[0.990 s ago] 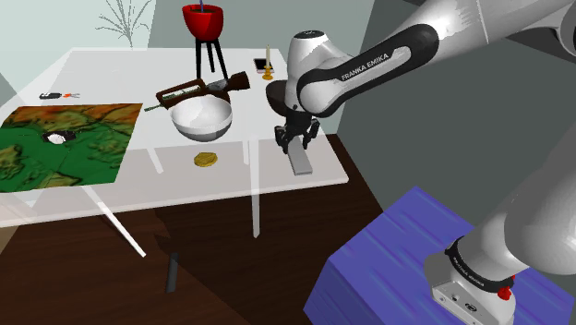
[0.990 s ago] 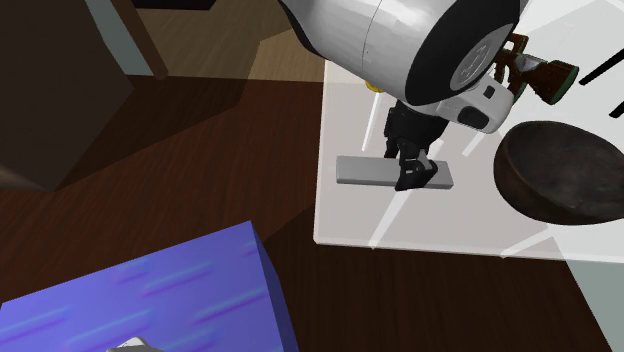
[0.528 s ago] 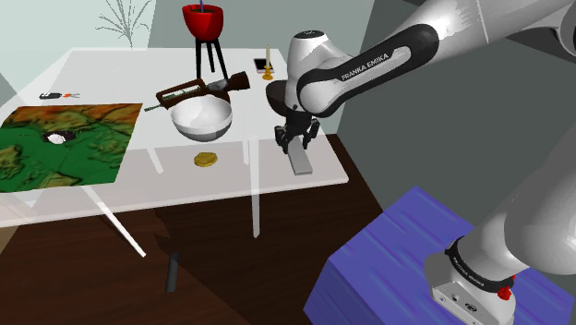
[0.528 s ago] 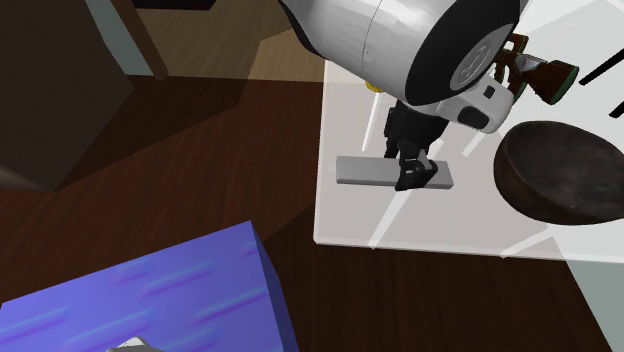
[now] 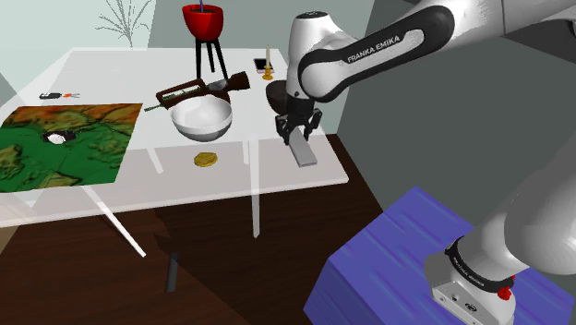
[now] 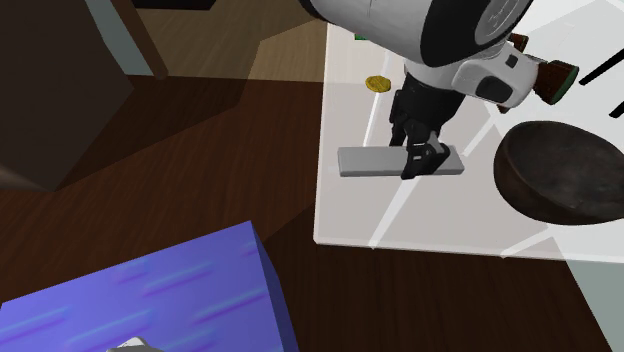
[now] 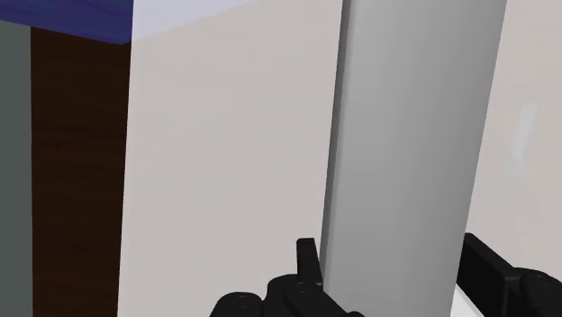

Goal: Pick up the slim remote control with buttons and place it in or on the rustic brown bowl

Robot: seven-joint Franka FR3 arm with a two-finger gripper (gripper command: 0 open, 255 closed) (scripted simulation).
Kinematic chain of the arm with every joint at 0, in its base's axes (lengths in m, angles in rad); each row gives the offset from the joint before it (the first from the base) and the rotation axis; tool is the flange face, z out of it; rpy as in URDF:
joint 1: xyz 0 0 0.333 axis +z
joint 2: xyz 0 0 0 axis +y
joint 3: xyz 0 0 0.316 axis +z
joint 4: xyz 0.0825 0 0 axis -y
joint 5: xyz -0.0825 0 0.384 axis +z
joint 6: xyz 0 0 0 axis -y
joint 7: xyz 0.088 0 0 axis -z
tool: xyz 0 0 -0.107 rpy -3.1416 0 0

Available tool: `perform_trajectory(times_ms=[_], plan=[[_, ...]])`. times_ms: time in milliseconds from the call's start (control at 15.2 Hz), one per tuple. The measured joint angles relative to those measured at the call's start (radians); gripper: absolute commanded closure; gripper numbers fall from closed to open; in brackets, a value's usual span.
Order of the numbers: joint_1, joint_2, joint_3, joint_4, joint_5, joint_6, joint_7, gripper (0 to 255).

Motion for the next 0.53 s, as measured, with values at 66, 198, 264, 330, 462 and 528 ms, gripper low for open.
perform_trajectory(times_ms=[66,198,264,330,462,528], plan=[[-0.001,-0.007,0.0,0.003,0.002,-0.01,-0.002,255],[-0.001,-0.02,0.001,0.017,0.007,-0.036,-0.005,255],[-0.001,-0.028,0.001,0.022,0.009,-0.049,-0.007,255],[-0.001,-0.034,0.002,0.027,0.011,-0.061,-0.007,255],[-0.001,-0.04,0.002,0.047,0.013,-0.086,-0.009,255],[-0.002,-0.047,0.002,0.054,0.015,-0.1,-0.012,255]])
